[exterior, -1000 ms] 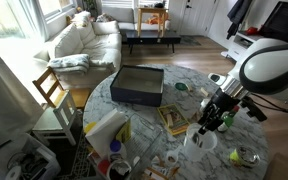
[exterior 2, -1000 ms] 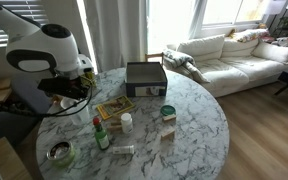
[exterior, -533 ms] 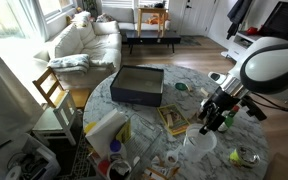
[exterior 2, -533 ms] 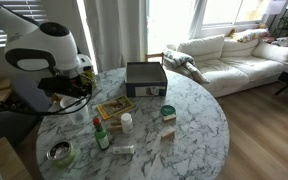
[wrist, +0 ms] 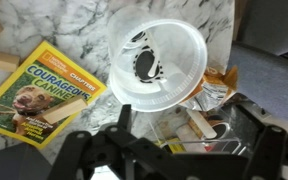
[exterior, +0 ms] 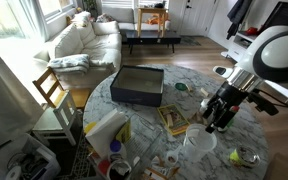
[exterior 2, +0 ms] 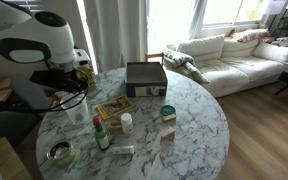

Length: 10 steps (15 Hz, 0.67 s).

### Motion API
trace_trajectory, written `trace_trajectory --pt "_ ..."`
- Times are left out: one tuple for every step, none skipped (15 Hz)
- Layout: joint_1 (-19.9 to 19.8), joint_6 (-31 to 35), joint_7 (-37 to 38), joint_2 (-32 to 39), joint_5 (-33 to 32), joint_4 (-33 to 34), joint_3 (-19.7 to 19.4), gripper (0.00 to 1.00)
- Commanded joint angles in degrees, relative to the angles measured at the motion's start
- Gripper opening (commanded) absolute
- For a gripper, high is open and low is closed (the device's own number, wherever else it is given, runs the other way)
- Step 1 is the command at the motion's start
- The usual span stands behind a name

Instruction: Take the plastic cup out of the clear box then remove the green bottle from it and place the pair of sunglasses in it

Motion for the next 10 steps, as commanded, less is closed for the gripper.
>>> trace_trajectory --pt "-1.4 -9.4 2.7 -6.0 -5.5 -0.3 0.2 1.0" --pt "-2.0 -10.9 4.5 -7.3 -7.5 -0.2 0.6 1.0" --pt "-2.4 -11.4 5.7 -8.9 -8.7 -0.3 0.6 1.0" --pt "-2.5 -11.8 6.5 -10.8 -9.2 -0.6 0.4 1.0" --pt "-2.6 -12.7 6.9 -12.3 -9.7 -0.7 -0.1 1.0" --pt "-2.4 -13.3 6.2 -13.6 -9.2 -1.0 -0.9 1.0" --pt "-1.3 -11.3 5.4 -9.6 -8.3 0.5 -0.8 1.0" --pt "-1.4 -11.8 5.6 -10.9 -8.4 0.4 -1.0 1.0" --pt "-1.5 -12.2 5.6 -11.9 -8.5 0.3 -1.2 1.0" --pt "-1.6 -12.4 5.7 -12.5 -8.5 0.1 -1.3 1.0"
